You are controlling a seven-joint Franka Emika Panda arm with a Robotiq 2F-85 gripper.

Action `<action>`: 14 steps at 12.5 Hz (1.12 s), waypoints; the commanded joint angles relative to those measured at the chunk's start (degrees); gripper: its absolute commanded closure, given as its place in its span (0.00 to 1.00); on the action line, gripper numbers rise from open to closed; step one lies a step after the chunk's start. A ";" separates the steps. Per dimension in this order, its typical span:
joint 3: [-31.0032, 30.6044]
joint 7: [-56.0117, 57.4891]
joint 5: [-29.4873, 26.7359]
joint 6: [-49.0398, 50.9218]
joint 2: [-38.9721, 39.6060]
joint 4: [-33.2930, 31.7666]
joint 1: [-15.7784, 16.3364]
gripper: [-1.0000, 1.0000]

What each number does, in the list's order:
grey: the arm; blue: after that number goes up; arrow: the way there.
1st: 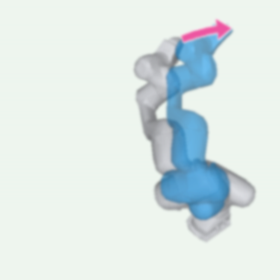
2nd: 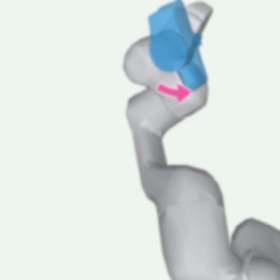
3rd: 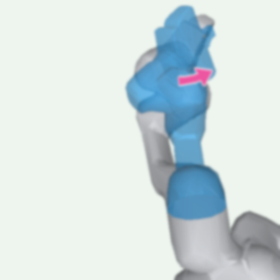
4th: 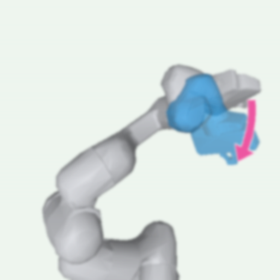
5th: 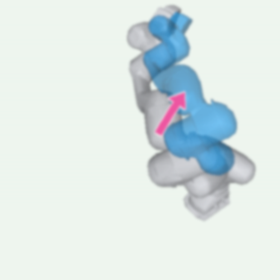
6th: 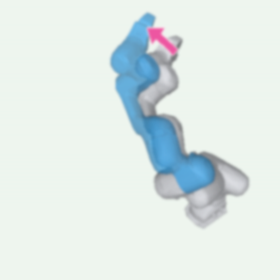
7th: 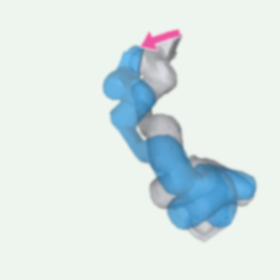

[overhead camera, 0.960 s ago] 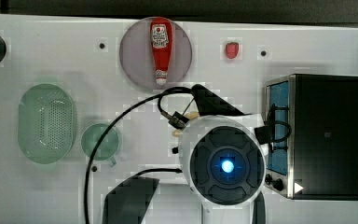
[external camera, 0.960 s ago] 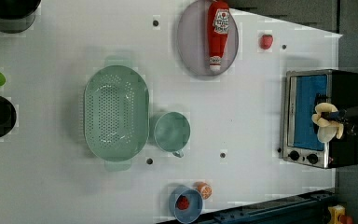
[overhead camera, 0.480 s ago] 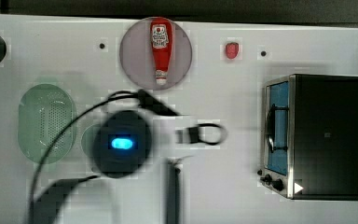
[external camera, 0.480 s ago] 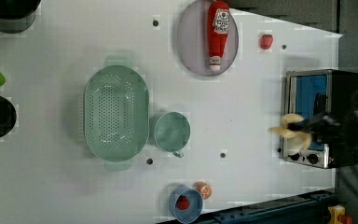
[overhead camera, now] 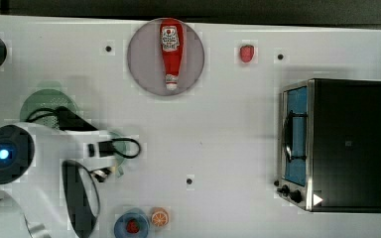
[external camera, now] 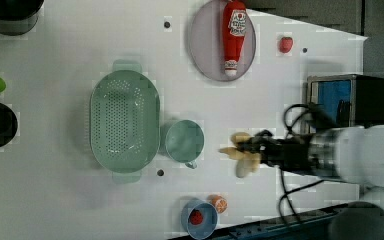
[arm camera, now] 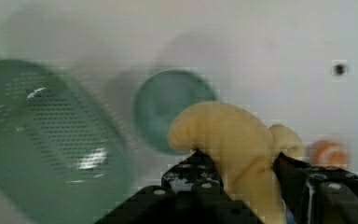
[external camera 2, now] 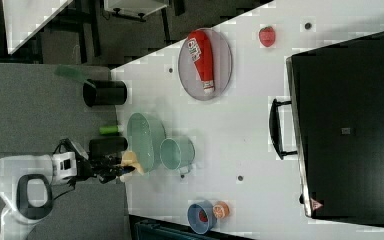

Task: Pick Banana and place it in mug.

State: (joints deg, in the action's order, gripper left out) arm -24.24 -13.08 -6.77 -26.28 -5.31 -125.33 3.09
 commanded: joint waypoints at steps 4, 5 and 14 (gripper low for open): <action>-4.70 -16.33 -0.45 -10.47 10.03 -1.05 -1.46 0.63; -4.93 -16.83 -0.08 -13.15 11.92 -1.56 -1.44 0.63; -3.42 -17.90 7.22 -28.76 20.50 -7.54 -1.44 0.38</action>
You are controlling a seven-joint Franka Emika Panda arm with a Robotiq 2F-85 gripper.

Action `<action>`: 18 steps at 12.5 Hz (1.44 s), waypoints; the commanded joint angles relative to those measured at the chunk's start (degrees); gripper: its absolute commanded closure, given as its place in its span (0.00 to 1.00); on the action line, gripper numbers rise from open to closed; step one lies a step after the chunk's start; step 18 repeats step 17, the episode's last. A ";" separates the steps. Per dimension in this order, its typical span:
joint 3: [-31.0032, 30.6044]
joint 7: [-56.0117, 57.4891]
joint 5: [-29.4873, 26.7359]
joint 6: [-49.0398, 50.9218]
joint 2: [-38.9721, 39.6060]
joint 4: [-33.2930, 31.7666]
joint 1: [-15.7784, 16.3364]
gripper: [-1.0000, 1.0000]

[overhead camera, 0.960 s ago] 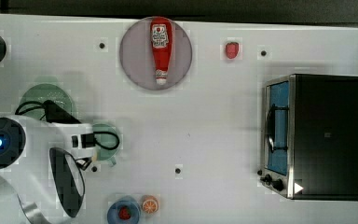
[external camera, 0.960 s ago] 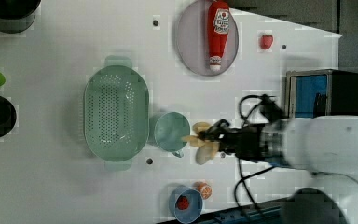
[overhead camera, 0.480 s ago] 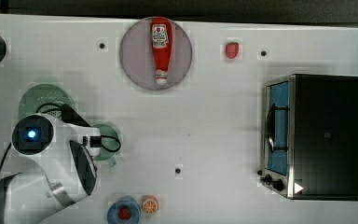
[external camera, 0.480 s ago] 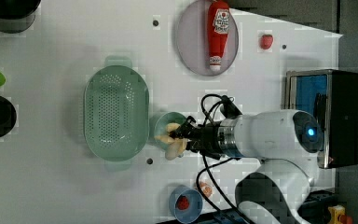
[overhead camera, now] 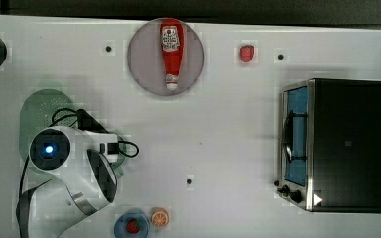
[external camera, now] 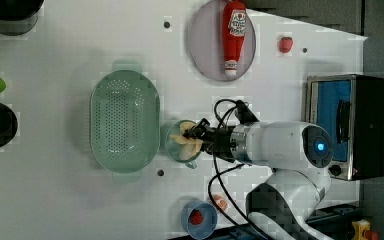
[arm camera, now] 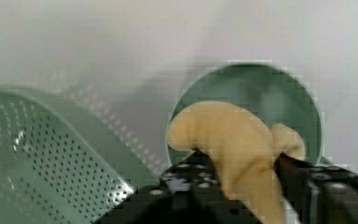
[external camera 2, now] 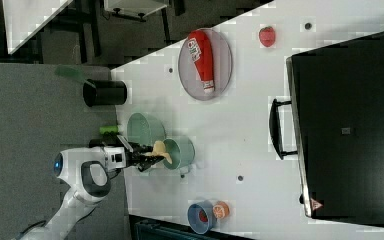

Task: Pick Banana and place it in mug.

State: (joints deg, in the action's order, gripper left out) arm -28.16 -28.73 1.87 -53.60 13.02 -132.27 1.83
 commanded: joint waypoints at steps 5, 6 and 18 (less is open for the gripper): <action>0.68 -2.25 -1.42 -3.08 0.73 -0.62 -0.26 0.00; 1.00 -2.25 -1.45 -2.83 -0.82 -0.56 -0.37 0.00; 15.25 4.92 -1.58 39.37 -23.85 18.61 -1.88 0.00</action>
